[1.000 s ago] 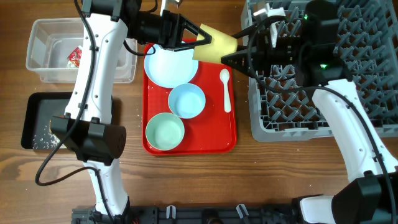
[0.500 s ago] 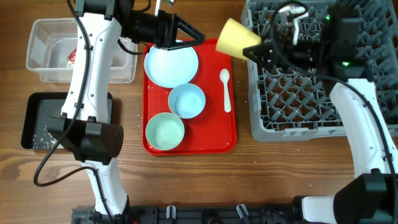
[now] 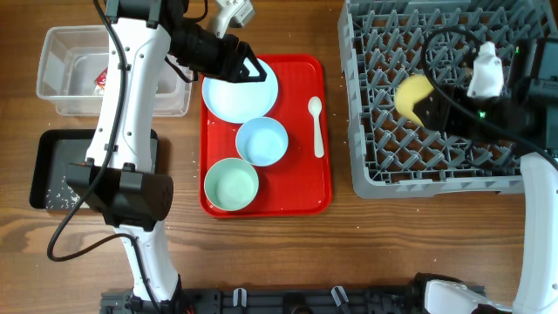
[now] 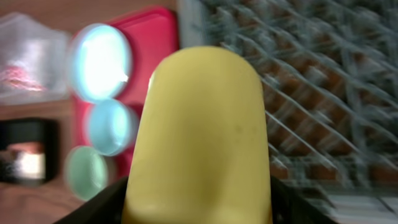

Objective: Sort waste into correct bins and load items into the dishwasher rack
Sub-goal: 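Lower the yellow cup into the rack and open the right gripper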

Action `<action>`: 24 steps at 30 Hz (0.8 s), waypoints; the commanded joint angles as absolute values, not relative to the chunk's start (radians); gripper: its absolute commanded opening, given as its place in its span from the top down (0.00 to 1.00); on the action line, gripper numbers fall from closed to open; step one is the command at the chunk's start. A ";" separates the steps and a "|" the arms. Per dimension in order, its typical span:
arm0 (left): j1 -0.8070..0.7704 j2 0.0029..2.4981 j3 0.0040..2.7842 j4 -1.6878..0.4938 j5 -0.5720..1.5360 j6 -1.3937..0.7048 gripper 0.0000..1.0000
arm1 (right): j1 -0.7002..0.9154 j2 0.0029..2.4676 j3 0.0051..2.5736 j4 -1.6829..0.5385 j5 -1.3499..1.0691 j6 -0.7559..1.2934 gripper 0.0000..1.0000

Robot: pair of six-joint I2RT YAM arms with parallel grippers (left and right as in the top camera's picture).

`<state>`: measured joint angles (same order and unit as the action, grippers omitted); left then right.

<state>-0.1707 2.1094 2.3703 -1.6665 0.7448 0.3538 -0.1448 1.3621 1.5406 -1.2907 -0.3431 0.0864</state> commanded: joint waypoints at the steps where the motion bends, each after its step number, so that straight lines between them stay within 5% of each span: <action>1: -0.168 2.117 2.371 -1.661 0.660 0.359 0.50 | -0.144 1.375 1.557 -1.357 -0.114 0.126 0.48; 22: -0.168 2.128 2.276 -1.608 0.659 0.359 0.51 | -0.062 1.779 1.543 -1.497 -0.041 0.162 0.44; 24: -0.168 2.128 2.276 -1.608 0.660 0.359 0.51 | -0.062 1.792 1.534 -1.491 -0.041 0.162 0.31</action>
<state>-0.1707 2.1139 2.2841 -1.6115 0.6617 0.3538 -0.0639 1.7668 1.5436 -1.4921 -0.0608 0.1394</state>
